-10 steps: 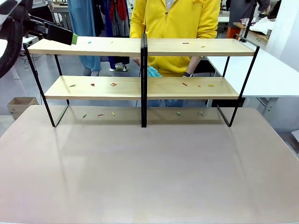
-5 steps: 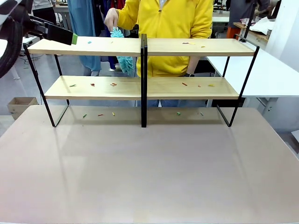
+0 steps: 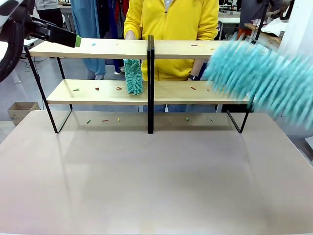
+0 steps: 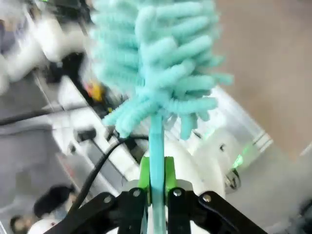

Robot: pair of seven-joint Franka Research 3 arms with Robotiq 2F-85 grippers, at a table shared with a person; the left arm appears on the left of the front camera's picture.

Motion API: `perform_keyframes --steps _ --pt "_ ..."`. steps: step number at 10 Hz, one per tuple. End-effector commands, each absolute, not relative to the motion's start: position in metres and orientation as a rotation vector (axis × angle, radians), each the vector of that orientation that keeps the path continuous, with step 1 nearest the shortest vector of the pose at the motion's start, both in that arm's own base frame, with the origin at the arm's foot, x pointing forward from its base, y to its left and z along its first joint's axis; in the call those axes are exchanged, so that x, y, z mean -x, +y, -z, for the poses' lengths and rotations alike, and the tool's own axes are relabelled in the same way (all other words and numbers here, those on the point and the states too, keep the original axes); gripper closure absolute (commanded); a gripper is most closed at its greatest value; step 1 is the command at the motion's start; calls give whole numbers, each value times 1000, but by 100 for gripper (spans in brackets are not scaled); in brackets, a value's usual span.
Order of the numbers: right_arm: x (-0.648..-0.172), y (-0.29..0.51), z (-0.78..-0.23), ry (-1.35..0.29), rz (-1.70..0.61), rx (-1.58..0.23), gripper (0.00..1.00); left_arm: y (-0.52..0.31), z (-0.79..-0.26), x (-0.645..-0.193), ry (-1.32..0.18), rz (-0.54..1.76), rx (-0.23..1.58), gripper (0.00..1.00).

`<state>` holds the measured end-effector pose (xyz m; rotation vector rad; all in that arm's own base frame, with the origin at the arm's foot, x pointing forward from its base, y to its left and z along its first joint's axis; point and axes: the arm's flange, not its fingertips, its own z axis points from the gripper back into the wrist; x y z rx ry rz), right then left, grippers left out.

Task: Clean the shelves.
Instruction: Clean a randomly selected level of the Shelf with the Duster.

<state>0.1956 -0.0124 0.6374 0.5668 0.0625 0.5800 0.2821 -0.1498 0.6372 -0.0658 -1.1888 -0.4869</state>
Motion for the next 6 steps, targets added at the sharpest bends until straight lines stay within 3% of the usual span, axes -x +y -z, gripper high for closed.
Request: perform_keyframes --steps 1,2,3,4,6 --pt "-179 -12 -620 28 -710 -438 88 -149 -637 -281 -1192 484 62 0" --pt "-165 -49 -653 -171 -604 -460 88 -149 -637 -281 -1192 484 62 0" --pt "-192 8 -617 104 -636 -503 88 -149 -637 -281 -1192 484 62 0" --pt "-184 0 -622 32 -648 -465 88 -149 -637 -281 -1192 484 62 0" --pt "-189 11 -615 92 -580 -304 88 -149 -637 -281 -1192 484 62 0"
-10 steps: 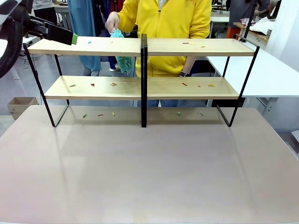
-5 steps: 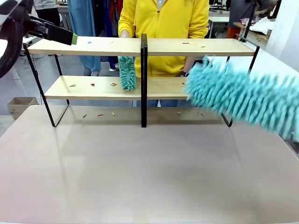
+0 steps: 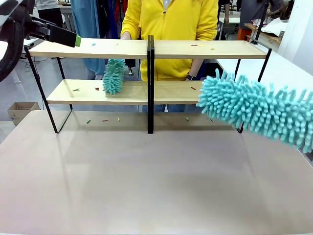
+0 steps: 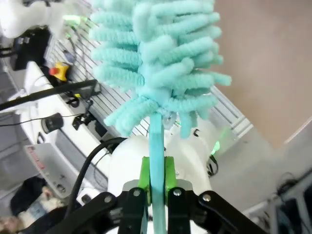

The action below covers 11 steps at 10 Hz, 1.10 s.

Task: Clean the shelves.
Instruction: Clean a randomly selected level of the Shelf with the Duster.

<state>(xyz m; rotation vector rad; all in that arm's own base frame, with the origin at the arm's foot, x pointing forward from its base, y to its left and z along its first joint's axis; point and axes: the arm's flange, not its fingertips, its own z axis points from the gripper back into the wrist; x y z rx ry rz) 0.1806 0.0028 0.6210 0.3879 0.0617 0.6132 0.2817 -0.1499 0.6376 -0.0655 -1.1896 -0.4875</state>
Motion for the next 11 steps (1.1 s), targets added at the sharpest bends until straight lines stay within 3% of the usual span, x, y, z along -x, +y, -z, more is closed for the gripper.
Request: perform_keyframes --steps 1,4,9,10,11 --pt "-199 18 -612 74 -549 -307 88 -149 -637 -281 -1192 484 62 0" --pt "-224 30 -599 58 -498 -286 88 -149 -637 -281 -1192 484 62 0" --pt "-350 104 -567 -55 -373 -389 88 -149 -637 -281 -1192 484 62 0" --pt "-350 117 -564 7 -342 -483 88 -149 -637 -281 -1192 484 62 0" --pt "-326 88 -560 -24 -403 -345 88 -149 -637 -281 -1192 484 62 0"
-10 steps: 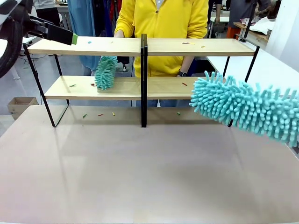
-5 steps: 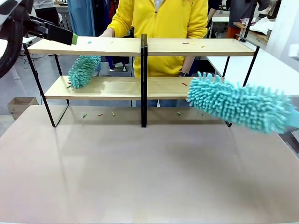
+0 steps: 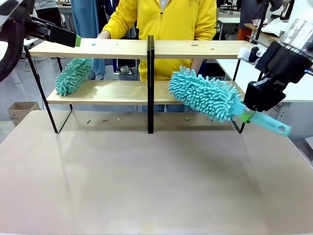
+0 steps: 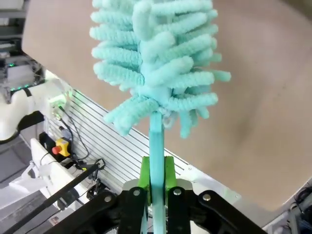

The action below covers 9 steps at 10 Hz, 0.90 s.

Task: Clean the shelves.
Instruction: Clean a randomly selected level of the Shelf with the Duster.

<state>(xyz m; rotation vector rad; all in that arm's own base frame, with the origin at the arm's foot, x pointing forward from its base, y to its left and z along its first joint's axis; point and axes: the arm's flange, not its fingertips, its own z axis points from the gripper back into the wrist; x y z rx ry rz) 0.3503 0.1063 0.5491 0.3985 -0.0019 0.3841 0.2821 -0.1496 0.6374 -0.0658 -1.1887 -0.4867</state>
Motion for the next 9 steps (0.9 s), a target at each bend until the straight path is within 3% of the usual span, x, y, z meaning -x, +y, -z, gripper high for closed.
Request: perform_keyframes --steps 1,5,9 --pt "-326 88 -560 -24 -403 -345 88 -149 -637 -281 -1192 484 62 0" --pt "-397 120 -528 -66 -320 -478 88 -149 -637 -281 -1192 484 62 0" --pt "-441 142 -505 -114 -301 -447 88 -149 -637 -281 -1192 484 62 0"
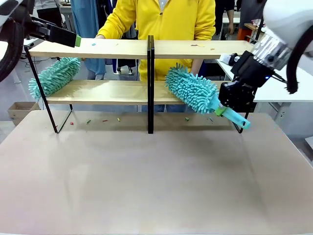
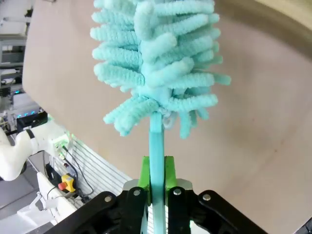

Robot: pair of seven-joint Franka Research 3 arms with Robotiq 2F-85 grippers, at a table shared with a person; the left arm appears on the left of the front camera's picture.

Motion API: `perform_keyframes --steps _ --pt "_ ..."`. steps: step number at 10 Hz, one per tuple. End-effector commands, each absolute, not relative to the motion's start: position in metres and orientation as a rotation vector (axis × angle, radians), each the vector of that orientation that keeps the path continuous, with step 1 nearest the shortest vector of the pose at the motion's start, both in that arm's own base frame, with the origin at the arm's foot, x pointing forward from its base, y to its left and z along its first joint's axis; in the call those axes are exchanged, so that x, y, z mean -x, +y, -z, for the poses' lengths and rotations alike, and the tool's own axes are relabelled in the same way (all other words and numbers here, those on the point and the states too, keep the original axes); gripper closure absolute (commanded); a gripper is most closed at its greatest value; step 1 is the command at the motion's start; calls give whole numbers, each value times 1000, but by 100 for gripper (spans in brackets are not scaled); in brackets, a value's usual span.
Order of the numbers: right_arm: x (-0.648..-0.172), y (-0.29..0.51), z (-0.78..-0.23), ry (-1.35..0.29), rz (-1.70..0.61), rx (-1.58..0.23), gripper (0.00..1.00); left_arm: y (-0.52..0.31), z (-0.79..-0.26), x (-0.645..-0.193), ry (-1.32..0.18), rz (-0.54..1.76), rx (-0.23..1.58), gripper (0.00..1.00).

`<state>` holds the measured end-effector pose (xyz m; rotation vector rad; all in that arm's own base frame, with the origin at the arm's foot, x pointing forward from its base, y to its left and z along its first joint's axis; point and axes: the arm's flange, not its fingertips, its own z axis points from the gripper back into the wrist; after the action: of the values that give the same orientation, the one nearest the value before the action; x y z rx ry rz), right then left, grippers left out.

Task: Clean the shelves.
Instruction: Clean a randomly selected level of the Shelf with the Duster.

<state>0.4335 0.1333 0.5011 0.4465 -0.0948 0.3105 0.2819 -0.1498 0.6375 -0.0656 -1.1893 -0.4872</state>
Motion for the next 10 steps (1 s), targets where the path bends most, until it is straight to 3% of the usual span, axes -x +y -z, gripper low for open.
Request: perform_keyframes --steps 1,5,8,10 --pt "-449 142 -502 -113 -294 -446 88 -149 -637 -281 -1192 484 62 0" --pt "-457 124 -497 -63 -95 -373 88 -149 -637 -281 -1192 484 62 0" --pt "-450 98 -507 -51 315 -329 88 -149 -637 -281 -1192 484 62 0" --pt "-437 83 -510 -57 581 -30 88 -149 -637 -281 -1192 484 62 0"
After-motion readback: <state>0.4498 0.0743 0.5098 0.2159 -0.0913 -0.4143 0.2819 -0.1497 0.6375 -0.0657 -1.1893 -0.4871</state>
